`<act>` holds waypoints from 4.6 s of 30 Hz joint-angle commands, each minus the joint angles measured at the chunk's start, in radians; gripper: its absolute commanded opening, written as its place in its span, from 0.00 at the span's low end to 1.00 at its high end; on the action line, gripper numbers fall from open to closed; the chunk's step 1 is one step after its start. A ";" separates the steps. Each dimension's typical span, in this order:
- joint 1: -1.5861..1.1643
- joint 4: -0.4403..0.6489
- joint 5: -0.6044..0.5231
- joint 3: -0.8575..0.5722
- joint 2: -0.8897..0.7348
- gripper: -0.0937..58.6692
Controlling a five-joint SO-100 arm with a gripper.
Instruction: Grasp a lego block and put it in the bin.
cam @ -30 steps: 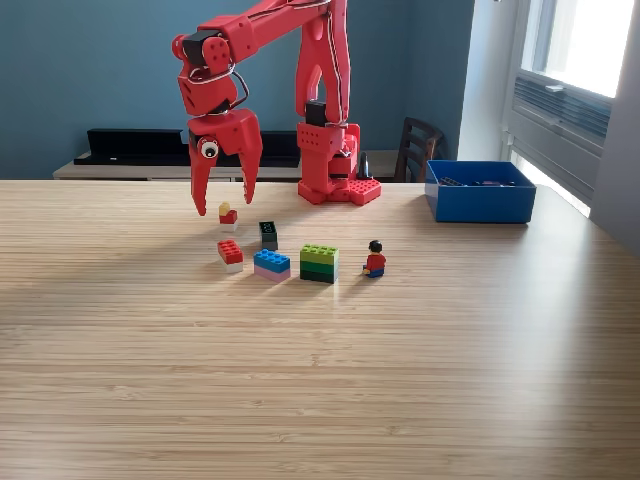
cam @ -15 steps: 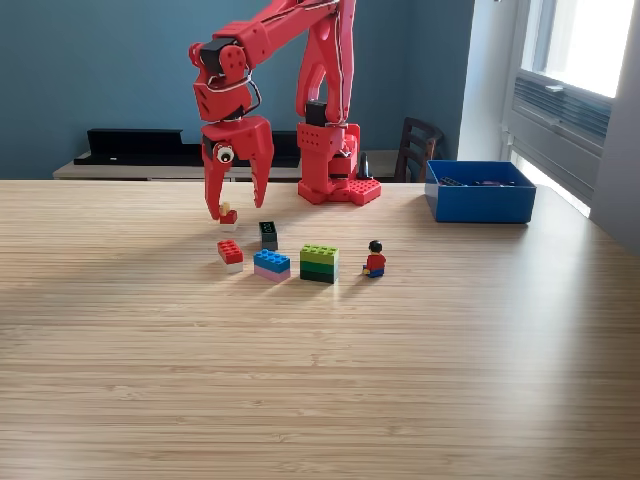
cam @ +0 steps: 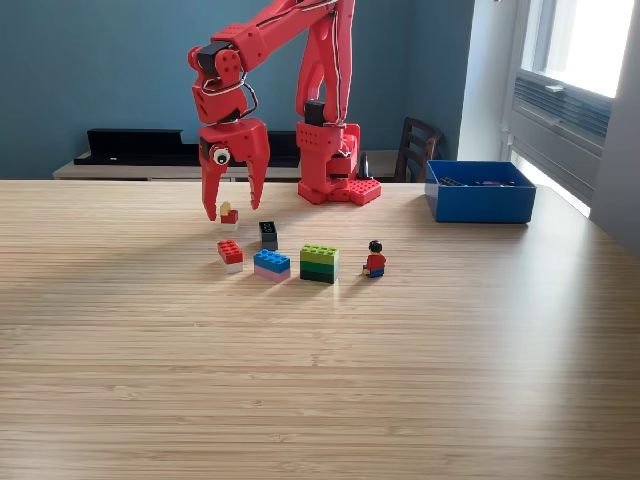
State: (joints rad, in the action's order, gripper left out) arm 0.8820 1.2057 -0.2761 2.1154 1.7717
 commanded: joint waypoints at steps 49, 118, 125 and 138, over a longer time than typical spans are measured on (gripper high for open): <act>-0.044 -0.164 -0.005 -0.005 0.057 0.00; -2.123 0.422 0.109 -0.775 -0.324 0.31; -2.115 0.503 0.144 -0.870 -0.330 0.55; -1.787 0.558 0.087 -0.937 -0.321 0.00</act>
State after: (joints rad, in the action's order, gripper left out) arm -1.0569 1.7303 -0.1718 1.2563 1.4235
